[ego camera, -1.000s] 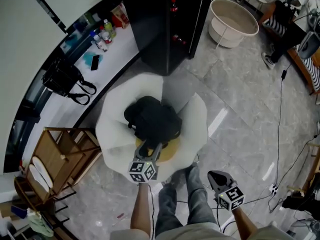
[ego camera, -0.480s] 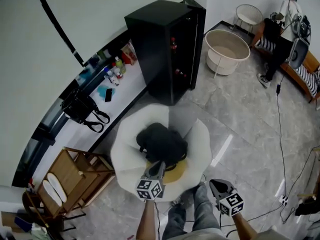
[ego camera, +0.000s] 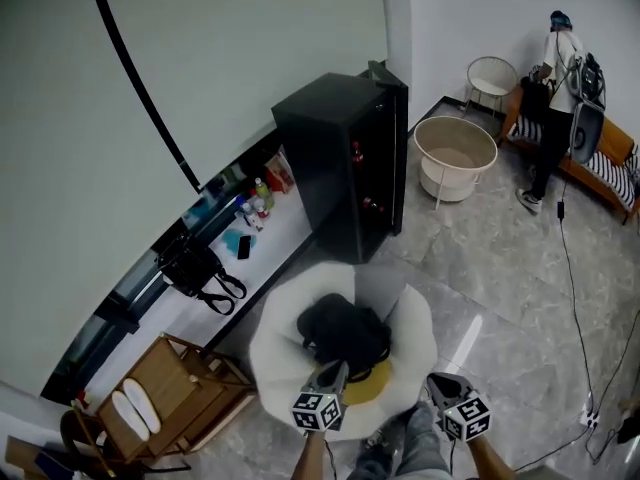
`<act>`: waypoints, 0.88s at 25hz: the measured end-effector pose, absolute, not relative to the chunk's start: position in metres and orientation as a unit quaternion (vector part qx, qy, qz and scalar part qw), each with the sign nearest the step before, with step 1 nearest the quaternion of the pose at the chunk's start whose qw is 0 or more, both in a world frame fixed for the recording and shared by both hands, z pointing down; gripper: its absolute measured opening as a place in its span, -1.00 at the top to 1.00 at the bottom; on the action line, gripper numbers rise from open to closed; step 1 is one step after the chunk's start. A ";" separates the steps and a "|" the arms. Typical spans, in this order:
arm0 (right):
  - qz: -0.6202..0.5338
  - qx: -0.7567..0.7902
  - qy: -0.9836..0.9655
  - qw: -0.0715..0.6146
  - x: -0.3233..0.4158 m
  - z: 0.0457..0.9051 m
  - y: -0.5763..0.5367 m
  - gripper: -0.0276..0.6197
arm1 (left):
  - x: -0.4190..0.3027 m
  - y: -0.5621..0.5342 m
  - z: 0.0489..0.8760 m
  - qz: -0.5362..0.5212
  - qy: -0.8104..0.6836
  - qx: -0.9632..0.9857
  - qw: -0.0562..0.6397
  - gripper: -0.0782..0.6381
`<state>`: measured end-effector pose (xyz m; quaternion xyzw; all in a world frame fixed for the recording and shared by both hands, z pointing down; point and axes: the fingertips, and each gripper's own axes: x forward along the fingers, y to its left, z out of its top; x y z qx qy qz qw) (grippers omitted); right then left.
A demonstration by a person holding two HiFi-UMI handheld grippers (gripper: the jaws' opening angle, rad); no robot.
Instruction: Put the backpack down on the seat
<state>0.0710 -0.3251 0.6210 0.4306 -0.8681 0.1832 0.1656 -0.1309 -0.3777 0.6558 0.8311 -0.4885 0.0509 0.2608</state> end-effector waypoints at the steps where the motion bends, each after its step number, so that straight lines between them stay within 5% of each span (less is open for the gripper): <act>1: 0.179 0.433 -0.869 0.159 0.069 0.615 -0.326 0.83 | -0.130 -0.374 0.648 0.049 -0.486 0.834 0.257 0.70; 22: 0.113 0.493 -0.861 0.056 0.079 0.521 -0.307 0.83 | -0.082 -0.318 0.523 0.050 -0.424 0.888 0.170 0.70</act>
